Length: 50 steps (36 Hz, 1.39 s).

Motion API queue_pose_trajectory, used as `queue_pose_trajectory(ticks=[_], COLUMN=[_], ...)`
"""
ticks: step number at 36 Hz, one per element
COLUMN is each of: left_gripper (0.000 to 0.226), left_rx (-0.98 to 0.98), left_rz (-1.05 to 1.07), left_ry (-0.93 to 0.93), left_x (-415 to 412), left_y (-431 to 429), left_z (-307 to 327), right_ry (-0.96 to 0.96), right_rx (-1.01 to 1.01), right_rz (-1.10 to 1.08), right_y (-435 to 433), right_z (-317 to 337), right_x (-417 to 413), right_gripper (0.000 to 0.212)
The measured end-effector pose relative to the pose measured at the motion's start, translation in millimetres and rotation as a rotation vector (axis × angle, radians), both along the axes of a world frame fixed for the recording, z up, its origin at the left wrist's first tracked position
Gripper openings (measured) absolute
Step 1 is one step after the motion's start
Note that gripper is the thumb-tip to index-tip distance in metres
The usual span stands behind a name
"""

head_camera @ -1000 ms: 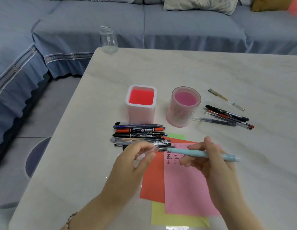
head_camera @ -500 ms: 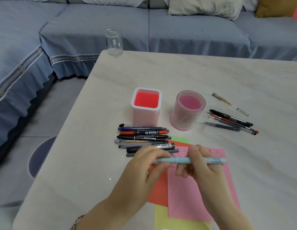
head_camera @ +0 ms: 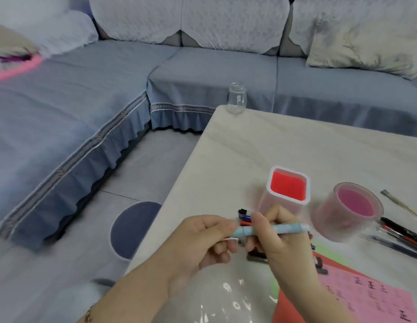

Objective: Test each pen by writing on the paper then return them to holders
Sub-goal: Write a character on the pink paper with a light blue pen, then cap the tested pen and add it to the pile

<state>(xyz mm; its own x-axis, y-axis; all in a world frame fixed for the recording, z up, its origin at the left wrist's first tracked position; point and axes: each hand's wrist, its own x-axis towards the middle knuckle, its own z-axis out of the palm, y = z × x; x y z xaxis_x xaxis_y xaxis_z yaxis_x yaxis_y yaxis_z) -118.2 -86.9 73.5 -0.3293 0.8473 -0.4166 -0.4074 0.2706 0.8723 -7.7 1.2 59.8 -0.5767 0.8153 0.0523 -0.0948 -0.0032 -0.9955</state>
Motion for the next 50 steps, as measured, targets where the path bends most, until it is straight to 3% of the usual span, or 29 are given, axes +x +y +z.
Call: queue_pose_trajectory(ticks=[2, 5, 11, 14, 18, 22, 25, 28, 34, 44, 50], left_gripper=[0.018, 0.011, 0.019, 0.026, 0.034, 0.014, 0.029, 0.031, 0.027, 0.026, 0.034], left_rx=[0.003, -0.006, -0.146, -0.256, -0.438, -0.538, -0.537, -0.462, -0.249, 0.193, 0.315], left_rz=[0.120, 0.329, 0.624, 0.601, 0.516, 0.344, 0.317, 0.341, 0.247, -0.133, -0.324], left_ry=[0.010, 0.120, 0.676, 0.909, 1.065, 1.056, 0.995, 0.951, 1.085, 1.144, 1.208], left_x=[-14, -35, -99, -136, -182, -204, -194, -166, -95, 38, 103], left_y=[-12, -32, -76, -87, -74, -58, -50, -44, -37, 25, 56], left_z=[-3, -11, -45, -69, -104, -127, -132, -128, -105, -83, -106], right_ry=[-0.015, -0.088, -0.354, -0.438, -0.491, -0.518, -0.528, -0.553, -0.607, -0.787, -0.928], right_rx=[-0.002, -0.051, -0.188, -0.160, -0.093, -0.054, -0.054, -0.037, 0.032, 0.223, 0.283], right_rz=[0.028, 0.153, 0.346, 0.373, 0.368, 0.358, 0.343, 0.344, 0.371, 0.204, 0.052], right_y=[-6, -18, -32, -32, -24, -16, -11, -7, 3, 37, 70], right_z=[-1, -7, -38, -48, -56, -58, -59, -62, -63, -67, -70], right_x=[-23, -56, -100, -105, -106, -103, -95, -85, -51, 69, 152], right_gripper=[0.037, 0.022, 0.008, 0.004, 0.008, 0.010, 0.010, 0.010, 0.011, 0.021, 0.027])
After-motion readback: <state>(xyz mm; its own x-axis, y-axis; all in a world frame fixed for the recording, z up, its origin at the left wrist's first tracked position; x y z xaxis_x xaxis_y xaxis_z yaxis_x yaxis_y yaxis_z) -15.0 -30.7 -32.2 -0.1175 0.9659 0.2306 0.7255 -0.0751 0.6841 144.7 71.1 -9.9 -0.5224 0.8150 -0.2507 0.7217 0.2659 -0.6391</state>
